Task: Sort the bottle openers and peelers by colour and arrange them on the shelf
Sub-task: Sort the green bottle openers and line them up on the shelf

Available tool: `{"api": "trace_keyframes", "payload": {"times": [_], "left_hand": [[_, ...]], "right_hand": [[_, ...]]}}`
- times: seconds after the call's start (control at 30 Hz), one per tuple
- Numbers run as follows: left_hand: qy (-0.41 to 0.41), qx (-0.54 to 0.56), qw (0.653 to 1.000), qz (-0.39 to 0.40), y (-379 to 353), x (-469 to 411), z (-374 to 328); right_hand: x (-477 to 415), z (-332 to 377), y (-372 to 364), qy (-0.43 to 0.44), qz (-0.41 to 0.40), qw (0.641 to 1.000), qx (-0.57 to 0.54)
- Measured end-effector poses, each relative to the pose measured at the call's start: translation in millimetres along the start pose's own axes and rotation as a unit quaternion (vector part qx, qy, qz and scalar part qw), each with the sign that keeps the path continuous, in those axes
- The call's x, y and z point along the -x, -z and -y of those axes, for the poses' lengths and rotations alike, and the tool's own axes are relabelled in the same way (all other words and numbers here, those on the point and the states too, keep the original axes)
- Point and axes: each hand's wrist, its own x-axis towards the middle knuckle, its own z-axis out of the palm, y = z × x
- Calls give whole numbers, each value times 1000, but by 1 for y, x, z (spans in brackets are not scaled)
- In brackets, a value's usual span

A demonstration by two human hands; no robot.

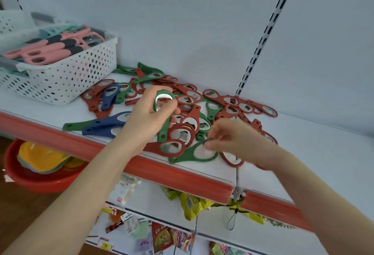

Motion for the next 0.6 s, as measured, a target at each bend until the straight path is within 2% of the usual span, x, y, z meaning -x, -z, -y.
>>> {"api": "trace_keyframes", "payload": {"times": [0.17, 0.23, 0.3, 0.37, 0.4, 0.5, 0.53, 0.6], "left_hand": [[11, -105, 986, 132, -20, -3, -18], [24, -78, 982, 169, -29, -3, -18], [39, -17, 986, 160, -31, -1, -18], [55, 17, 991, 120, -26, -1, -17], [64, 46, 992, 95, -22, -1, -15], [89, 148, 985, 28, -10, -6, -12], [89, 168, 982, 18, -7, -8, -11], [87, 182, 979, 17, -3, -12, -10]], "right_hand": [[-11, 13, 39, 90, -69, 982, -148], [-22, 16, 38, 107, -92, 975, -174], [-32, 12, 35, 104, -141, 968, -181], [-39, 0, 32, 80, -187, 974, -102], [-42, -7, 29, 66, -177, 982, -28], [-49, -23, 12, 39, -14, 986, 160], [-51, -24, 6, 39, 13, 982, 185], [-54, -24, 1, 38, 17, 979, 197]]}}
